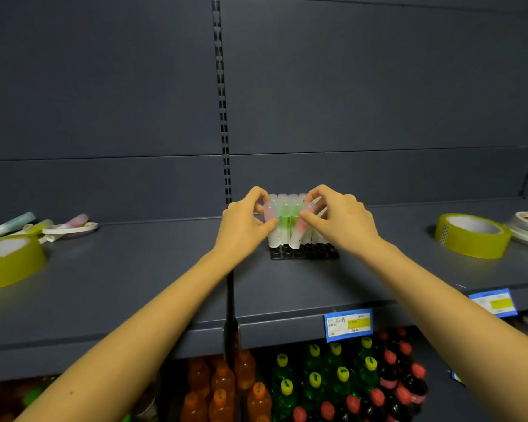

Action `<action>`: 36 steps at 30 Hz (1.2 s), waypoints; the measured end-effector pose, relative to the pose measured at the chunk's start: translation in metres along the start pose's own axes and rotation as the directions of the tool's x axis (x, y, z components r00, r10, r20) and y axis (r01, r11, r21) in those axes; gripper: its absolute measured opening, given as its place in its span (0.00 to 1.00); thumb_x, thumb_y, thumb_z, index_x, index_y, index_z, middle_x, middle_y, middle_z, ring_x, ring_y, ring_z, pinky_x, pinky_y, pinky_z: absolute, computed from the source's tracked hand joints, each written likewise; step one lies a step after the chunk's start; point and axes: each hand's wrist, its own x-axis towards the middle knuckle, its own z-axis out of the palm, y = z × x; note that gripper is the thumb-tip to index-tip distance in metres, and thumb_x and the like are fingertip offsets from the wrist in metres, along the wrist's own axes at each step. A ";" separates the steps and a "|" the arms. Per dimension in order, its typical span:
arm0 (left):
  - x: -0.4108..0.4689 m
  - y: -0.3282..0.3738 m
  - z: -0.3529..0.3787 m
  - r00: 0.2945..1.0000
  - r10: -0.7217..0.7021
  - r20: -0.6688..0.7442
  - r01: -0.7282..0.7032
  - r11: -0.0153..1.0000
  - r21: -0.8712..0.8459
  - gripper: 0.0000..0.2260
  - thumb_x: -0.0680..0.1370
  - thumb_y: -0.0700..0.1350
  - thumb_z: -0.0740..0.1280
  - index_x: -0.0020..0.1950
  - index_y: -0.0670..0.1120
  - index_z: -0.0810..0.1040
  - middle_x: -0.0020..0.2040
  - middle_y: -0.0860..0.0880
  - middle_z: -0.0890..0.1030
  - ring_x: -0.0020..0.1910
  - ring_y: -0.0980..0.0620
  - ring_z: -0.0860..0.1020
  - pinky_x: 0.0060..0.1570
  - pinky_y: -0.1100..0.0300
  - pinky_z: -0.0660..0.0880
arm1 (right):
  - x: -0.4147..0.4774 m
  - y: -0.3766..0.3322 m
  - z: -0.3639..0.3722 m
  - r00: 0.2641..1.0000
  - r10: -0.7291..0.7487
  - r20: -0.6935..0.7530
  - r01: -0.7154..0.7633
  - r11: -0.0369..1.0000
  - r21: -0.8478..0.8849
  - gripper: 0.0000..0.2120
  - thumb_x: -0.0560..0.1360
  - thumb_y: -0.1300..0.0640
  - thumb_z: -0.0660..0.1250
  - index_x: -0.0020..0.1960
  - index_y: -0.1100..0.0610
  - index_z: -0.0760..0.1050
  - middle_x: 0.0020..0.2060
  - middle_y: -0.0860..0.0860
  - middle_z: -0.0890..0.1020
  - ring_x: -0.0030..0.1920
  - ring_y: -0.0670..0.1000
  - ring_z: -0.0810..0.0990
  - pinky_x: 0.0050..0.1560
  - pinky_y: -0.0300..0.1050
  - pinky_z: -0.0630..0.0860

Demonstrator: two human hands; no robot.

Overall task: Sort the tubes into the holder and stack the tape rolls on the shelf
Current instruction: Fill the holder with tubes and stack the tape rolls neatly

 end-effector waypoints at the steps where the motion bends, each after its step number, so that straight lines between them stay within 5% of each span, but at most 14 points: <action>1: 0.001 -0.001 0.002 1.000 0.009 0.008 -0.009 1.000 0.014 0.12 0.71 0.42 0.72 0.50 0.47 0.72 0.37 0.56 0.78 0.32 0.53 0.81 0.50 0.57 0.76 | 0.002 0.000 0.002 1.000 -0.009 -0.002 0.009 1.000 -0.009 0.12 0.74 0.46 0.65 0.56 0.48 0.72 0.42 0.42 0.78 0.48 0.54 0.79 0.47 0.46 0.73; 8: 0.007 -0.009 0.011 0.992 0.112 0.062 -0.125 0.955 0.270 0.11 0.74 0.48 0.68 0.52 0.46 0.71 0.44 0.50 0.81 0.38 0.48 0.80 0.44 0.52 0.77 | 0.013 0.002 0.015 0.999 -0.047 0.015 0.048 0.998 -0.034 0.14 0.75 0.46 0.64 0.58 0.48 0.71 0.47 0.46 0.81 0.49 0.55 0.78 0.47 0.46 0.72; 13: 0.006 -0.014 0.015 0.981 0.176 0.081 -0.192 0.839 0.509 0.14 0.78 0.55 0.61 0.58 0.48 0.72 0.52 0.50 0.74 0.40 0.47 0.79 0.37 0.54 0.74 | 0.021 0.002 0.023 0.997 -0.077 0.002 0.077 0.996 -0.036 0.15 0.75 0.46 0.63 0.60 0.49 0.69 0.46 0.47 0.82 0.50 0.56 0.77 0.44 0.46 0.70; 19: 0.004 -0.015 0.012 0.978 0.190 0.089 -0.207 0.813 0.543 0.14 0.80 0.50 0.56 0.64 0.50 0.70 0.52 0.50 0.73 0.45 0.48 0.77 0.35 0.58 0.69 | 0.022 -0.002 0.031 0.990 -0.143 -0.011 0.140 0.981 -0.132 0.15 0.76 0.45 0.64 0.59 0.50 0.68 0.45 0.49 0.82 0.51 0.56 0.76 0.41 0.44 0.68; 24: 0.009 -0.017 -0.003 0.975 0.134 0.180 -0.198 0.890 0.412 0.19 0.79 0.43 0.56 0.69 0.53 0.69 0.58 0.51 0.71 0.54 0.51 0.71 0.42 0.58 0.67 | 0.026 -0.011 0.027 0.974 -0.224 -0.013 0.214 0.944 -0.252 0.11 0.78 0.47 0.61 0.56 0.51 0.73 0.49 0.47 0.80 0.49 0.54 0.78 0.43 0.42 0.62; 30: 0.011 -0.021 -0.027 0.982 0.136 0.129 -0.178 0.895 0.409 0.17 0.79 0.41 0.56 0.66 0.49 0.72 0.60 0.51 0.73 0.57 0.51 0.72 0.46 0.59 0.69 | 0.033 -0.021 0.009 0.967 -0.197 0.159 0.239 0.919 -0.314 0.12 0.76 0.53 0.60 0.58 0.51 0.76 0.53 0.50 0.76 0.52 0.57 0.76 0.42 0.45 0.64; 36: -0.003 -0.030 -0.063 0.990 0.070 0.126 -0.127 0.836 0.534 0.14 0.79 0.43 0.56 0.63 0.48 0.75 0.58 0.50 0.78 0.58 0.50 0.74 0.50 0.56 0.71 | 0.035 -0.041 -0.005 0.951 -0.195 0.241 0.287 0.850 -0.442 0.17 0.78 0.46 0.58 0.65 0.48 0.71 0.61 0.50 0.75 0.57 0.57 0.76 0.44 0.46 0.67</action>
